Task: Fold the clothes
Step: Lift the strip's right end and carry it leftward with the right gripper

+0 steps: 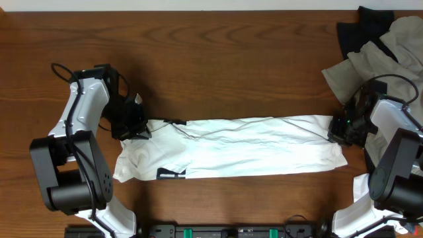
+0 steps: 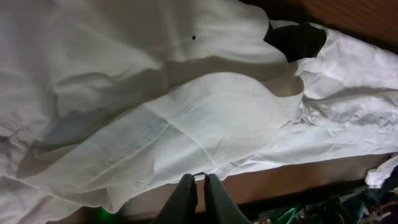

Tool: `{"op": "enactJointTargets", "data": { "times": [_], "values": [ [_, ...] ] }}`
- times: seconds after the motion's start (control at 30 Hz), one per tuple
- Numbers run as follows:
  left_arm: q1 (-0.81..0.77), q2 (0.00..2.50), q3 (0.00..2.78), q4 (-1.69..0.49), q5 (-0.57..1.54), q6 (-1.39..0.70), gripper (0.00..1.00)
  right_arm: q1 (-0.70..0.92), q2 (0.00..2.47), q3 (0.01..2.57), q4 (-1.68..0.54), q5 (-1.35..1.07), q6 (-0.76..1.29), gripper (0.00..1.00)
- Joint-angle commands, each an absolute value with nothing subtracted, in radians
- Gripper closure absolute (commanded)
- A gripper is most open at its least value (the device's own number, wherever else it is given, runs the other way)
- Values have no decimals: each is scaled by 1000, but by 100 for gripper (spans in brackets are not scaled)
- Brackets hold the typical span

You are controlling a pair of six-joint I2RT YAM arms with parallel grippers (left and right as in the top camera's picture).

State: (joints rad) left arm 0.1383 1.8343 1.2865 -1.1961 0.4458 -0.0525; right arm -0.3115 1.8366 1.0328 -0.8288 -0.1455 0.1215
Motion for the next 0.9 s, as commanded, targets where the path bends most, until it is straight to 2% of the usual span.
{"op": "enactJointTargets", "data": {
  "times": [0.0,0.23,0.43,0.63,0.87],
  "values": [
    [140,1816,1279,-1198,452,-57,91,-294,1966,953,-802,-165,113,99],
    [140,1816,1279,-1198,453,-57,91,-297,1937,981,-833,-166,114,99],
    [140,1816,1291,-1198,453,-57,94,-329,1802,1092,-941,-159,119,99],
    [140,1801,1322,-1187,453,-57,94,-374,1679,1201,-1031,-56,168,99],
    [140,1775,1323,-1172,453,-57,94,-392,1655,1322,-1148,11,167,99]
  ]
}}
